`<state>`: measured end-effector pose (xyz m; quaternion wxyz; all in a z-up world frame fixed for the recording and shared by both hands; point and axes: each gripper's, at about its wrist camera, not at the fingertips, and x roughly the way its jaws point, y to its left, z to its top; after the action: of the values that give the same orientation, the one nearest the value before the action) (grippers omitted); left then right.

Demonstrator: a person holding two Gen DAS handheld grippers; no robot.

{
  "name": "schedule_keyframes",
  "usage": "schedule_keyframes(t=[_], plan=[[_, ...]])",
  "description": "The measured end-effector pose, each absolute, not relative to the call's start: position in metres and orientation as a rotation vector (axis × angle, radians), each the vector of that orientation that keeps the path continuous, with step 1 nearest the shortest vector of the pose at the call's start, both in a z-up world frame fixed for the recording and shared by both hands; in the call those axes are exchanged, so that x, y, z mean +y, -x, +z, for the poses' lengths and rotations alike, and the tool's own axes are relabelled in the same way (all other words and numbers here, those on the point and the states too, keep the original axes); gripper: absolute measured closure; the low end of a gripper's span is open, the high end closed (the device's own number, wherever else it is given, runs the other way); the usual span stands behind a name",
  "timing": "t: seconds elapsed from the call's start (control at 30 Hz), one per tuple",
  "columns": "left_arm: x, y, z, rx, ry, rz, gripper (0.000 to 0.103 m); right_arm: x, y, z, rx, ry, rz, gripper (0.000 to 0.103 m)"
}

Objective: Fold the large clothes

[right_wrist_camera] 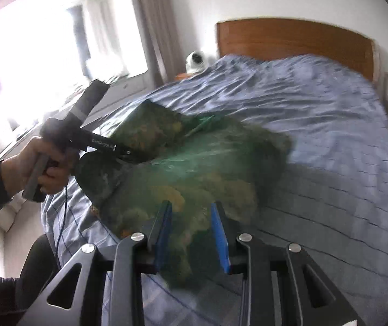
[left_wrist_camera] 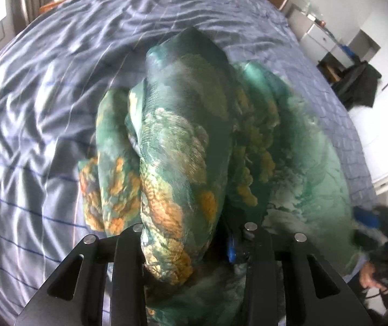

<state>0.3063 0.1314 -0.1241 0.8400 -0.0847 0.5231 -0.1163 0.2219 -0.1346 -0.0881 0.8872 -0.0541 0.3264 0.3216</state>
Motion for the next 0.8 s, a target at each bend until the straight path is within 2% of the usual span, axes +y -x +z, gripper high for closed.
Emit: schedule_keyframes(t=[0.13,0.27,0.33,0.47,0.57,0.7,0.8], plan=[[0.143,-0.301,-0.153,1.101,0.238,-0.264,0.065,-0.113,-0.263,-0.152,0.918,0.113,0.665,0.075],[0.15,-0.303,-0.167,1.069,0.313,-0.278,0.062,-0.126,-0.278,-0.169,0.982,-0.058,0.667,0.076],[0.151,-0.3,-0.164,1.07,0.33,-0.29,0.061,-0.124,-0.28,-0.168,0.991,-0.057,0.657,0.076],[0.166,-0.299,-0.143,1.087,0.407,-0.343,0.06,-0.121,-0.278,-0.152,1.009,0.003,0.66,0.076],[0.179,-0.295,-0.128,1.066,0.436,-0.374,0.06,-0.117,-0.287,-0.116,1.031,0.038,0.678,0.074],[0.181,-0.29,-0.132,1.065,0.414,-0.349,0.06,-0.108,-0.325,-0.057,0.911,0.014,0.652,0.074],[0.178,-0.287,-0.146,1.071,0.407,-0.313,0.06,-0.088,-0.368,-0.051,0.899,0.004,0.619,0.074]])
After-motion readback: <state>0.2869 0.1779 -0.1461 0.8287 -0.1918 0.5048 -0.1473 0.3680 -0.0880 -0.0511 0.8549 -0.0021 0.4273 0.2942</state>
